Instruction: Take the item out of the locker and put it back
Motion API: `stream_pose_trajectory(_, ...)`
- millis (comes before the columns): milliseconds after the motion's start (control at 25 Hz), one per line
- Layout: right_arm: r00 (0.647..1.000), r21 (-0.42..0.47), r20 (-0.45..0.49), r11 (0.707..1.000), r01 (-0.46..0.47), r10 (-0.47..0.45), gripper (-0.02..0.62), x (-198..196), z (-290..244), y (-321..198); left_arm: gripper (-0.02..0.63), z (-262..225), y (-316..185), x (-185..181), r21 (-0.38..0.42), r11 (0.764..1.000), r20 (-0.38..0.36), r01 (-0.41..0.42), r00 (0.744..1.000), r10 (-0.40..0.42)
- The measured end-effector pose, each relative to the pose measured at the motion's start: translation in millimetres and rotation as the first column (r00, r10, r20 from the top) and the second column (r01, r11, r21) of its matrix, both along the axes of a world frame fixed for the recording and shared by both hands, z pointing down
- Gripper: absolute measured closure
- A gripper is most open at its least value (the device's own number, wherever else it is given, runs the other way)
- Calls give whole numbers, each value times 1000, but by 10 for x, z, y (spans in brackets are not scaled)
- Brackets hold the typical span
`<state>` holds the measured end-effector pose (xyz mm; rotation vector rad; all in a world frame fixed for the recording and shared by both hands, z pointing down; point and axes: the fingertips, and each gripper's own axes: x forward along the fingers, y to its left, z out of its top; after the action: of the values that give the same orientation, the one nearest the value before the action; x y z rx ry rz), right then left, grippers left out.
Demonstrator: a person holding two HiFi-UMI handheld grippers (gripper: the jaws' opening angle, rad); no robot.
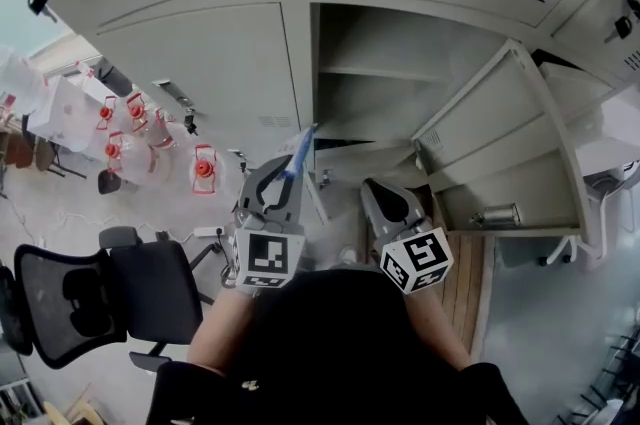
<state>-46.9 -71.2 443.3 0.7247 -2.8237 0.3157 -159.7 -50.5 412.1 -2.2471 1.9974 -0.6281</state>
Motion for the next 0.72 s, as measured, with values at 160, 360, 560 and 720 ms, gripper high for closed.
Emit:
stream_pose_trajectory(160,999,2,-3,999,34,-34,597,-138,2,9,561,105,172,-233,-17,999,-43,50,998,-51)
stream_pose_trajectory(360,997,5,-6,997,76,-76,597,-316,8,29,561,166,351,-515,-24,992,-69,127,989,-128)
stream_pose_trajectory(560,993,11,-7,993,120,-120,597,-494,5,49,561,227,497,-716,-40,984,-74,173,982,-176)
stream_pose_trajectory(720,988,10,-7,988,152,-152,597,-622,12,74,561,267,576,-830,-49,979,-77,196,977,-199)
